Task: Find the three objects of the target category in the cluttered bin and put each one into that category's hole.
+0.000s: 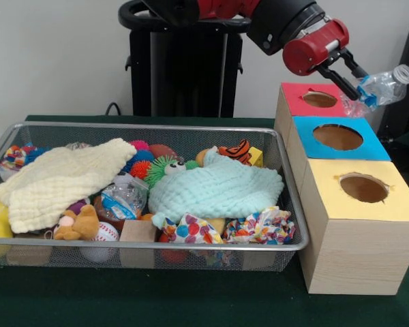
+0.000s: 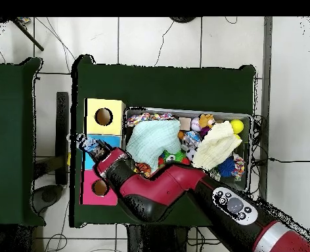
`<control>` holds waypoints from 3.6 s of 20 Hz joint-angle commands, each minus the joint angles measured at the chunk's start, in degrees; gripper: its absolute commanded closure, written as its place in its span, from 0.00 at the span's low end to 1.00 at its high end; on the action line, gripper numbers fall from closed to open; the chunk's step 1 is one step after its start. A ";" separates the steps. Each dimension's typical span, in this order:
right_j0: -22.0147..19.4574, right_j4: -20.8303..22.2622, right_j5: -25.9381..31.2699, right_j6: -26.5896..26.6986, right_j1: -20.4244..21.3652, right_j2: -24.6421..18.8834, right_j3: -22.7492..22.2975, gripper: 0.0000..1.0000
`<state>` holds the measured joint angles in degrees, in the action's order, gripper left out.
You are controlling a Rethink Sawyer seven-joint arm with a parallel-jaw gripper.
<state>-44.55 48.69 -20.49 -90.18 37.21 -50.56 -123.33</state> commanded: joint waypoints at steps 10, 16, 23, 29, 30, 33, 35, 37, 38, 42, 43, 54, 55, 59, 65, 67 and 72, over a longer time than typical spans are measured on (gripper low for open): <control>-2.15 5.04 4.65 -8.29 -2.60 -4.04 0.36 1.00; -2.04 5.39 3.81 -8.26 -2.69 -3.63 0.45 1.00; -2.24 5.66 3.61 -8.32 -2.70 -3.89 0.42 1.00; -1.55 6.55 2.49 -7.88 -3.63 -2.47 1.21 1.00; -1.61 6.49 2.61 -7.93 -3.54 -2.65 1.11 1.00; -1.86 6.53 2.92 -7.99 -3.52 -2.87 0.93 1.00; -1.70 6.70 2.56 -7.91 -3.77 -2.47 1.11 1.00; -1.46 6.95 2.23 -7.74 -4.10 -1.92 1.38 1.00; -1.30 7.07 2.11 -7.66 -4.36 -1.62 1.59 1.00; -1.25 7.66 2.19 -7.45 -5.04 -1.19 2.05 1.00; -1.27 7.86 2.17 -7.37 -5.27 -1.01 2.14 1.00; -0.49 8.89 0.68 -6.91 -6.45 1.13 3.31 1.00; -0.50 9.19 0.47 -6.90 -6.82 1.35 3.51 1.00; -0.55 9.40 0.23 -6.98 -6.90 1.49 3.59 1.00; -0.41 9.17 -1.18 -7.12 -7.05 2.67 3.97 1.00; -0.16 8.61 -2.01 -7.02 -6.93 3.51 4.11 1.00; -0.01 8.35 -3.15 -7.04 -7.42 4.80 4.75 1.00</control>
<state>-44.63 54.82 -20.49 -90.18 31.69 -50.19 -123.28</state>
